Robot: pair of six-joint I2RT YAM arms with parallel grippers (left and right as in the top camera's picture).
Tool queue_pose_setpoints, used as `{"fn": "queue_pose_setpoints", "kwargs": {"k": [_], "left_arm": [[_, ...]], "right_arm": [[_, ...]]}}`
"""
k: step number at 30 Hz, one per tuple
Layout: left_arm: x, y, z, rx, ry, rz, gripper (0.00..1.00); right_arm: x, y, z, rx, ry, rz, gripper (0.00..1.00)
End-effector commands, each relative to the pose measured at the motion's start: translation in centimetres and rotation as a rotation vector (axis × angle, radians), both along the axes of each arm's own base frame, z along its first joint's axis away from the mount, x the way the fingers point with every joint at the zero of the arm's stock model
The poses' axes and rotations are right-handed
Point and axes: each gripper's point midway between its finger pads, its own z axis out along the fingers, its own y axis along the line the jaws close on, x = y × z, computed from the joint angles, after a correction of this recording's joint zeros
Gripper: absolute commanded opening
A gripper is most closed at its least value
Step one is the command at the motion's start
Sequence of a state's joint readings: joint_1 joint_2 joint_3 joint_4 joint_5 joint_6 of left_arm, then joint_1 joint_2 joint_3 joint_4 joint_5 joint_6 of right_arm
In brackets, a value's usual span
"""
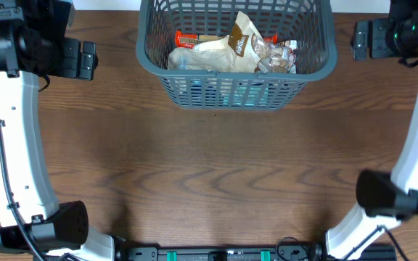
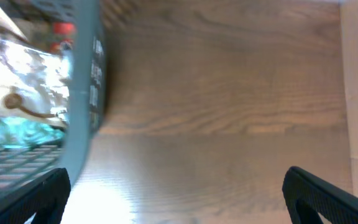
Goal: Pack container
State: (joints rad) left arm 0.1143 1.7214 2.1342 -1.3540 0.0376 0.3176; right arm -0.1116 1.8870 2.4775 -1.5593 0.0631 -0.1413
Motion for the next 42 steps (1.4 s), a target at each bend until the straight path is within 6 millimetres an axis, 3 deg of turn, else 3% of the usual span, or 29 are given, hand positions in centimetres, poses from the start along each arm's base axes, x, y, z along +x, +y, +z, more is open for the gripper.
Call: {"fn": "queue_pose_setpoints", "kwargs": {"k": [1, 4, 9, 18, 30, 42], "left_arm": [[-0.3, 0.1, 0.4, 0.003, -0.007, 0.005, 0.99], [-0.3, 0.1, 0.4, 0.003, -0.008, 0.005, 0.99], [-0.3, 0.1, 0.4, 0.004, -0.008, 0.006, 0.99], [-0.3, 0.1, 0.4, 0.003, -0.008, 0.005, 0.99], [-0.3, 0.1, 0.4, 0.004, -0.008, 0.006, 0.99], [-0.3, 0.1, 0.4, 0.003, -0.008, 0.005, 0.99]], "right_arm": [[-2.6, 2.5, 3.4, 0.016, -0.133, 0.057, 0.99], [-3.8, 3.0, 4.0, 0.011, -0.220, 0.068, 0.99], [-7.4, 3.1, 2.8, 0.011, -0.313, 0.057, 0.99], [-12.5, 3.5, -1.4, 0.064, -0.506, 0.002, 0.99], [-13.2, 5.1, -7.5, 0.191, -0.815, 0.024, 0.99], [-14.3, 7.2, -12.4, 0.150, -1.015, 0.148, 0.99]]}}
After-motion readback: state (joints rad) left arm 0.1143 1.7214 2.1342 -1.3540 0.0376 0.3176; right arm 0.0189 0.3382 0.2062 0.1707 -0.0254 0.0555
